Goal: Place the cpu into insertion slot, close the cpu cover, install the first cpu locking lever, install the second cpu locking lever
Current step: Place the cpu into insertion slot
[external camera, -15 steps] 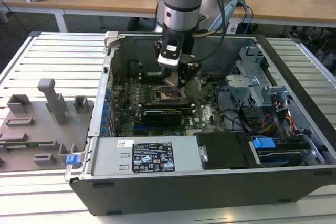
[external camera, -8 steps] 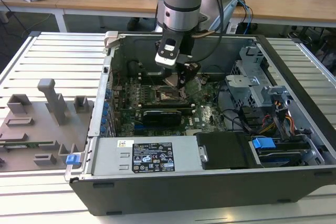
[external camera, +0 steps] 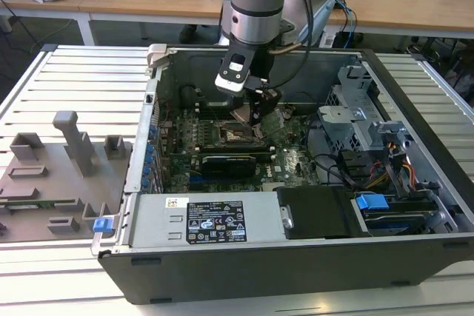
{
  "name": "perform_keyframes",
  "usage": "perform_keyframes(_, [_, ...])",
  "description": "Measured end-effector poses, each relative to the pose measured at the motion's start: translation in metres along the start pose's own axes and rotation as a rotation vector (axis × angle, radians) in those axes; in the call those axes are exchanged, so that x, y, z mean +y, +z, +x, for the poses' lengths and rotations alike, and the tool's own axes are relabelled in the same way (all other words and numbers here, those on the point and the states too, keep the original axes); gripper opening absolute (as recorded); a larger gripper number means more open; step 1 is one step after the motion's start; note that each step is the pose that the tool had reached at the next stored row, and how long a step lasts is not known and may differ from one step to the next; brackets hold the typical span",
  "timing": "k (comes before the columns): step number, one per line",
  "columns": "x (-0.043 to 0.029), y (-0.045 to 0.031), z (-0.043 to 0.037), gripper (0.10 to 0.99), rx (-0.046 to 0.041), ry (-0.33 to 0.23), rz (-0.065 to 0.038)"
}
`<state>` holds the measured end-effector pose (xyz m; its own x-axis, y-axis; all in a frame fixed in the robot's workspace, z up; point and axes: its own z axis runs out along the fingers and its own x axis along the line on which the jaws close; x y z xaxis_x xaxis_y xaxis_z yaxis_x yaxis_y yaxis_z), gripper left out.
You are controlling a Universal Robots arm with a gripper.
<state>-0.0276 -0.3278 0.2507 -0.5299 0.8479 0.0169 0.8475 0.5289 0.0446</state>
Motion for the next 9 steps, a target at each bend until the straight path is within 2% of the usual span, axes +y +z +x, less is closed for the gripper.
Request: perform_keyframes(9, [0.0000, 0.0004, 0.0000, 0.545, -0.0028, 0.062, -0.001])
